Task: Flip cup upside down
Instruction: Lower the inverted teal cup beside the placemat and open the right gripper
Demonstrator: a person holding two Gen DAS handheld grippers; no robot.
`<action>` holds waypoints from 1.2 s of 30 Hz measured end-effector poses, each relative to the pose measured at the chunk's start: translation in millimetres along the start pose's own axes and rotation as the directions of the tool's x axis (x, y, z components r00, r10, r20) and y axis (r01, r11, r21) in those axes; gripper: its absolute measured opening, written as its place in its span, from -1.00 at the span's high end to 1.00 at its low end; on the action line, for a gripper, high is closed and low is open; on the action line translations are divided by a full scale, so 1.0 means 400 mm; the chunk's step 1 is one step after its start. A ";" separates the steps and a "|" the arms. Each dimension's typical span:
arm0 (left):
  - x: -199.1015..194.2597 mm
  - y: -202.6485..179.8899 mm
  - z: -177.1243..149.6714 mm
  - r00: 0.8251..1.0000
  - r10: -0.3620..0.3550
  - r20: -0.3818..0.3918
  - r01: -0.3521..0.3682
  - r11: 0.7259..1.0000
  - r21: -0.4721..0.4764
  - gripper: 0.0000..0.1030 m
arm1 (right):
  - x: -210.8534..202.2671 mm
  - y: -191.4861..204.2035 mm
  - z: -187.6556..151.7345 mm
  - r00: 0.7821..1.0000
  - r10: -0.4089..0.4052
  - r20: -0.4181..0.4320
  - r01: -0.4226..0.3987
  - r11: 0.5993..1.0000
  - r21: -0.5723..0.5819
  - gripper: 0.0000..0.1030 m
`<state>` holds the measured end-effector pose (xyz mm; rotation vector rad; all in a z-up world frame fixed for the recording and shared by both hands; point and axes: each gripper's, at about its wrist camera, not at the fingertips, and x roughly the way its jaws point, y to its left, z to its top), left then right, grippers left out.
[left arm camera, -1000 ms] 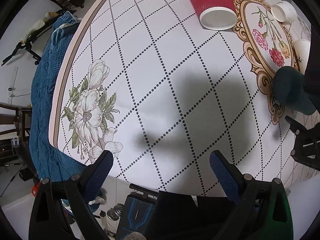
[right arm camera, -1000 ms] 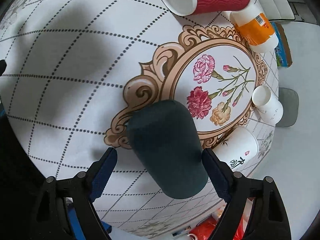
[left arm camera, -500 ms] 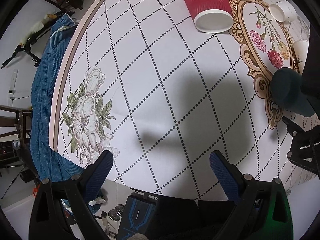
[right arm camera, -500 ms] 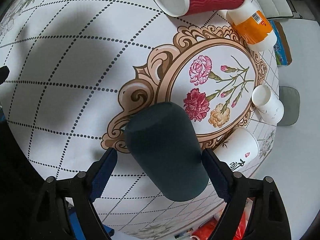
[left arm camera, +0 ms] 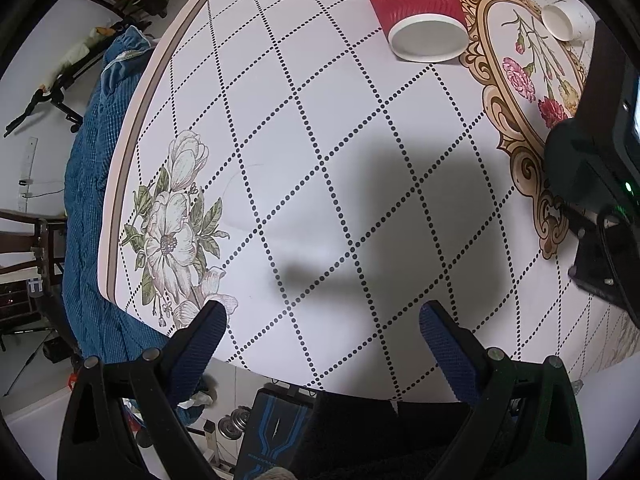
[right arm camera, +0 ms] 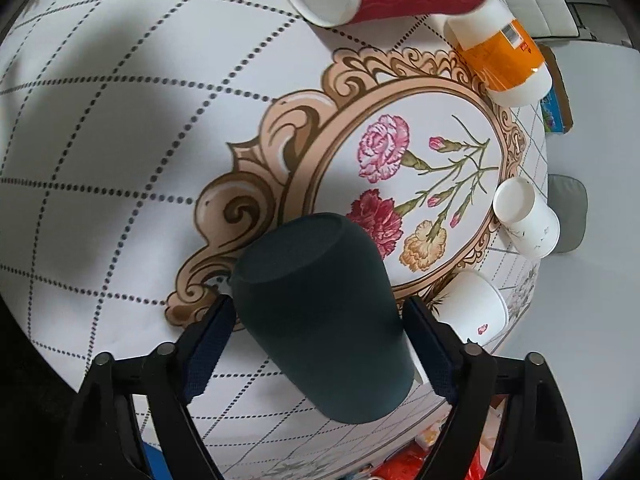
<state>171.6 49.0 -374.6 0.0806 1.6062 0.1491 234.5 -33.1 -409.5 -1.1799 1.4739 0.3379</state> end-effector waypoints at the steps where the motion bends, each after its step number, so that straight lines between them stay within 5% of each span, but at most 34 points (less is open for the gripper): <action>1: 0.000 0.000 0.000 1.000 0.000 0.000 0.000 1.000 0.000 -0.92 | 0.003 -0.006 0.001 1.000 0.009 -0.003 -0.009 1.000 0.013 -0.53; 7: -0.006 -0.004 0.003 1.000 -0.001 0.007 0.001 1.000 0.005 -0.92 | 0.000 -0.050 -0.018 0.993 0.109 0.043 -0.114 0.984 0.139 -0.51; 11: -0.013 -0.007 0.008 1.000 -0.002 0.013 0.002 1.000 0.010 -0.92 | -0.013 -0.092 -0.054 0.974 0.187 0.127 -0.215 0.937 0.276 -0.51; 16: -0.018 -0.018 0.018 1.000 0.001 0.020 -0.001 1.000 0.021 -0.92 | -0.032 -0.157 -0.134 0.898 0.278 0.342 -0.420 0.775 0.473 -0.51; 19: -0.021 -0.029 0.024 1.000 0.005 0.024 -0.005 0.999 0.033 -0.92 | -0.045 -0.174 -0.191 0.842 0.233 0.486 -0.501 0.672 0.545 -0.50; 25: -0.020 -0.049 0.027 1.000 0.011 0.027 -0.013 0.998 0.059 -0.92 | -0.038 -0.136 -0.265 0.785 0.087 0.614 -0.534 0.597 0.599 -0.49; 36: -0.052 -0.076 0.024 0.999 -0.009 0.052 0.004 0.996 0.095 -0.92 | -0.005 -0.122 -0.307 0.808 0.124 0.576 -0.553 0.497 0.668 -0.50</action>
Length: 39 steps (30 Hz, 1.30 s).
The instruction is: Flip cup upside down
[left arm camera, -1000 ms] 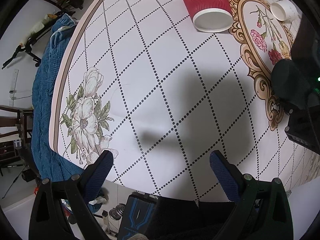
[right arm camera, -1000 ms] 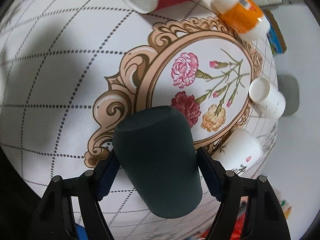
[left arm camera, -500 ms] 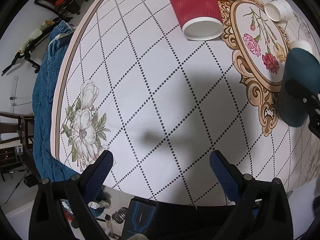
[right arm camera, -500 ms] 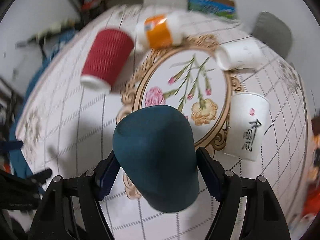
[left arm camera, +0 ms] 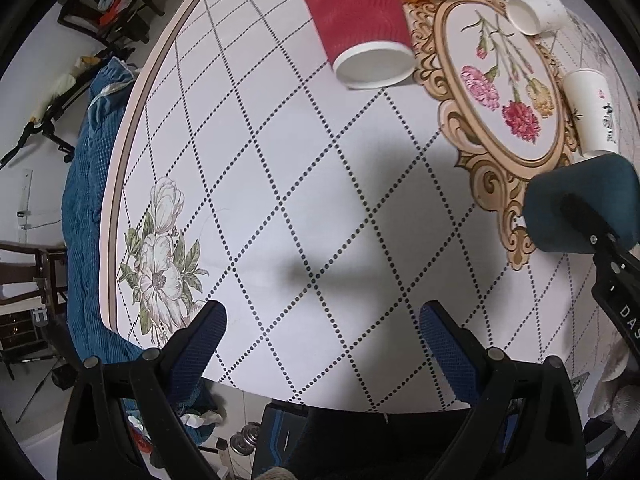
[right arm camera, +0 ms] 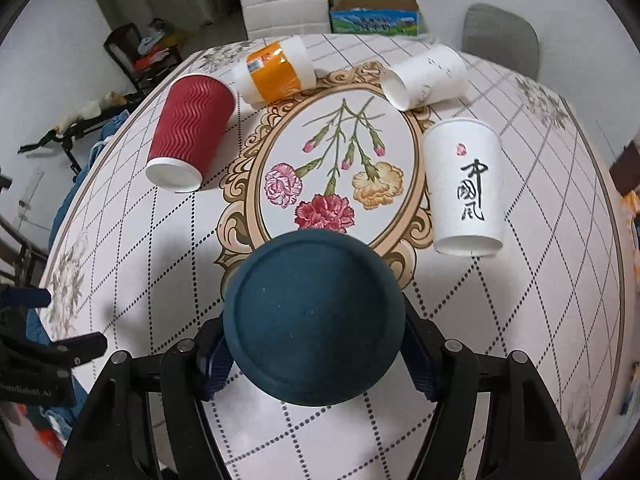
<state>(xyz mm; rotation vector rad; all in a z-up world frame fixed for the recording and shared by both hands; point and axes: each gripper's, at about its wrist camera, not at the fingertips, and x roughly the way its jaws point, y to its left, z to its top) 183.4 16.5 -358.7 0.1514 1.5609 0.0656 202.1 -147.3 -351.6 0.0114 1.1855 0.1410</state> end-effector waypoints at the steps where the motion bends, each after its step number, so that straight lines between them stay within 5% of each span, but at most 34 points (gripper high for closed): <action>1: -0.011 -0.003 -0.002 1.000 -0.007 0.009 0.007 1.000 0.005 -0.92 | -0.008 0.000 0.003 1.000 -0.007 -0.006 0.007 1.000 0.009 -0.56; 3: -0.035 -0.008 -0.004 0.999 -0.012 0.036 0.011 1.000 0.018 -0.92 | -0.035 -0.001 0.009 1.000 -0.027 -0.014 0.027 0.999 0.029 -0.80; 9: -0.174 -0.028 -0.037 0.987 -0.031 0.160 0.017 0.996 0.089 -0.92 | -0.223 0.007 -0.006 0.986 -0.164 0.024 0.160 0.982 0.100 -0.90; 17: -0.408 -0.037 -0.116 0.940 -0.067 0.335 0.020 0.990 0.142 -0.95 | -0.536 -0.002 -0.048 0.951 -0.298 0.082 0.272 0.934 0.233 -0.92; 25: -0.605 -0.008 -0.222 0.880 -0.090 0.467 0.061 0.995 0.076 -0.96 | -0.801 0.029 -0.097 0.934 -0.309 0.181 0.264 0.936 0.233 -0.92; 39: -0.829 0.007 -0.472 0.801 -0.094 0.591 0.104 0.994 0.018 -0.96 | -1.117 0.068 -0.266 0.919 -0.252 0.303 0.197 0.960 0.200 -0.92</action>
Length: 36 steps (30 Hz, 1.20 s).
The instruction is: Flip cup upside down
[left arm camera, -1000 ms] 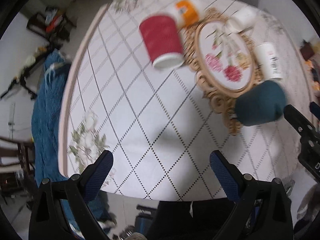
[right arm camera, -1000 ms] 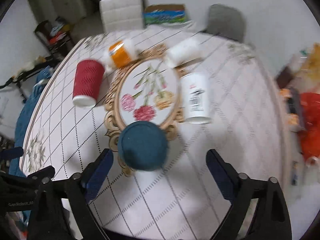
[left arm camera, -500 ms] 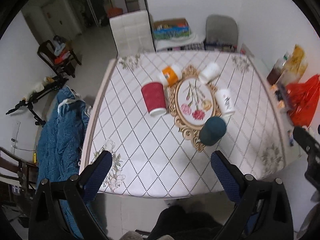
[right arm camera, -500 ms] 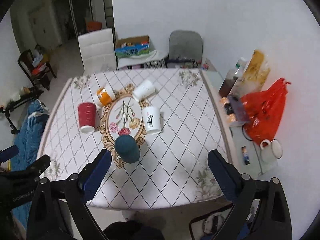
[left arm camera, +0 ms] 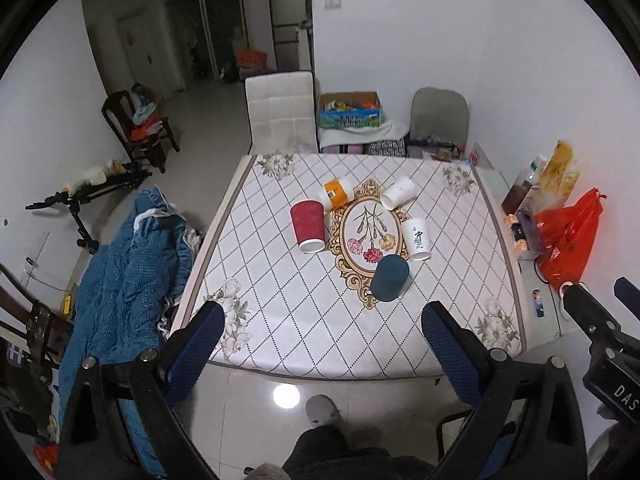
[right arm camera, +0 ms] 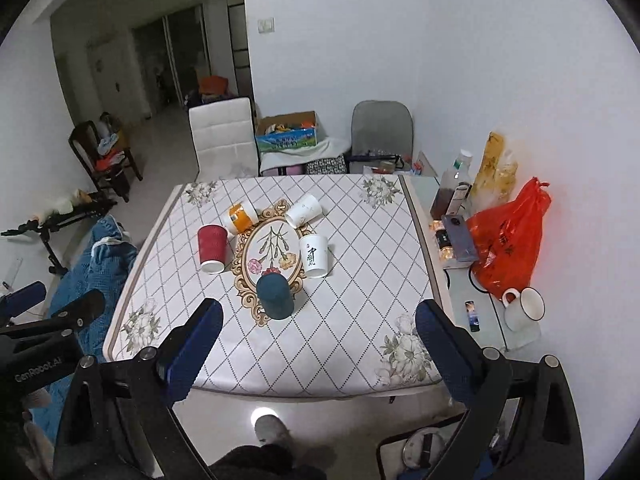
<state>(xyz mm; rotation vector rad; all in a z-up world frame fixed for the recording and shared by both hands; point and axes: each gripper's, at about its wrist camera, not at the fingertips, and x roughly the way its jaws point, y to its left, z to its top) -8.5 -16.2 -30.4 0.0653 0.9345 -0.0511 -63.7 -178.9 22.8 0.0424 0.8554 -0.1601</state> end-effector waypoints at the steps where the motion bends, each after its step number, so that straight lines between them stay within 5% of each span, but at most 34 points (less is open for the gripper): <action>1: -0.016 -0.002 -0.007 1.000 0.003 0.007 -0.003 1.000 0.000 -0.96 | -0.022 -0.004 -0.006 1.000 -0.001 0.009 0.001 1.000 0.000 -0.92; 12: -0.116 -0.021 -0.065 0.998 -0.001 0.058 0.001 1.000 0.003 -0.96 | -0.154 -0.017 -0.046 0.998 -0.006 0.068 0.008 1.000 -0.026 -0.92; 36: -0.109 -0.008 -0.071 0.999 0.023 0.042 -0.021 0.999 -0.028 -0.96 | -0.128 -0.026 -0.062 0.999 -0.007 0.042 0.008 1.000 -0.026 -0.96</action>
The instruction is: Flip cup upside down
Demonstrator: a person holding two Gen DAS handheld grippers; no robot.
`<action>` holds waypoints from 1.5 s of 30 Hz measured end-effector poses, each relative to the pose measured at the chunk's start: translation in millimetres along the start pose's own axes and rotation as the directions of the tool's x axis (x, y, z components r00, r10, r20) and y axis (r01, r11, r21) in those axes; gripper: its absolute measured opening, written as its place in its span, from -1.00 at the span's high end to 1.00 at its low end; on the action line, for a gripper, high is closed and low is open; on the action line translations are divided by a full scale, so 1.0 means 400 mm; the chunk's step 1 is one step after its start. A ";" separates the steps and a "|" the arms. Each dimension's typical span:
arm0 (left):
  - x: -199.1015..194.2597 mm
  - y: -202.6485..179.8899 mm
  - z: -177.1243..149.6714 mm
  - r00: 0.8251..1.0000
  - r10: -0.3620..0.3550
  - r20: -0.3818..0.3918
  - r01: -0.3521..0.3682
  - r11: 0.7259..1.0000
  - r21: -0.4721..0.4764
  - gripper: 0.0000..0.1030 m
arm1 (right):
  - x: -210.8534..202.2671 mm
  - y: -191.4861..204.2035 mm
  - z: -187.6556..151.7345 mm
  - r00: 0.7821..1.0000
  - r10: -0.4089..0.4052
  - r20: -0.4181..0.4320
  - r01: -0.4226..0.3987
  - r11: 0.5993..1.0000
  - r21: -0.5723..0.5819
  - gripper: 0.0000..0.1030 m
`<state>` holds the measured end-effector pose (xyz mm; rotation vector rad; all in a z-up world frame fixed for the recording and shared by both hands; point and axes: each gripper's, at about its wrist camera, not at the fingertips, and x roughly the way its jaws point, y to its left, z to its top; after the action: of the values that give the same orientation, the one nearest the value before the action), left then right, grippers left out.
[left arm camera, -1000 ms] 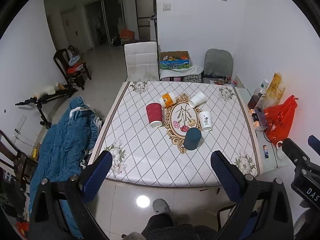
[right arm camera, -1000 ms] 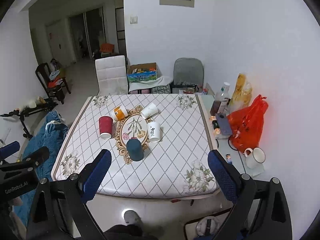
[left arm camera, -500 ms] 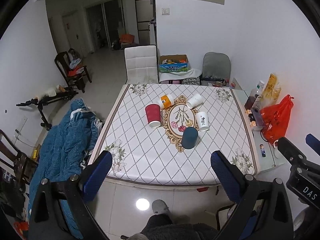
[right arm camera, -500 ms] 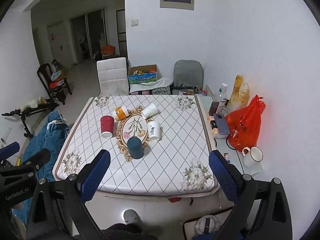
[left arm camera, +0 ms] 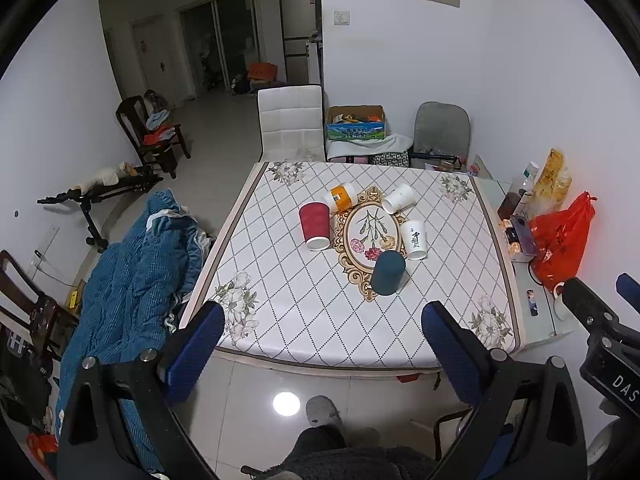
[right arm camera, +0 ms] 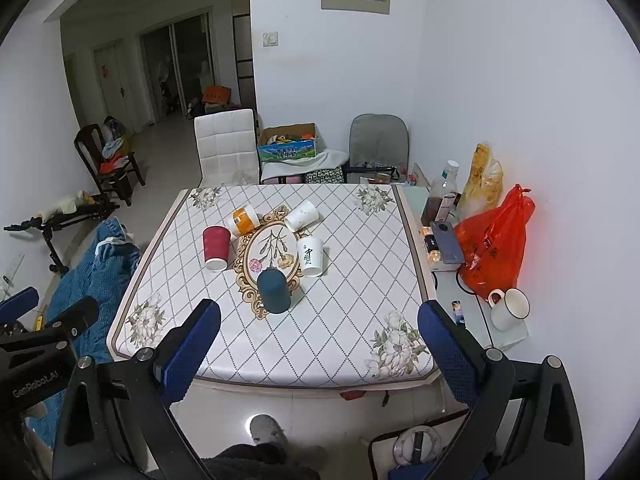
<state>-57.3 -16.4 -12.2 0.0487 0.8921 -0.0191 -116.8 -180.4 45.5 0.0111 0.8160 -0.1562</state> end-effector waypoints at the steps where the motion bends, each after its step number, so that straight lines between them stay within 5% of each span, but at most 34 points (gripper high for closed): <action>1: 0.000 0.000 0.001 1.000 0.001 0.000 -0.001 1.000 0.001 -0.96 | 0.002 -0.001 0.001 1.000 -0.001 0.001 0.001 1.000 0.002 -0.96; 45: 0.008 -0.003 0.004 0.999 0.042 0.029 -0.043 0.999 0.003 -0.96 | 0.034 0.015 0.010 0.999 0.035 -0.010 -0.035 0.999 -0.004 -0.97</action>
<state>-54.0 -17.6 -13.8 0.0710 0.8617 0.0179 -103.9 -176.7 38.0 0.0223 0.8260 -0.1213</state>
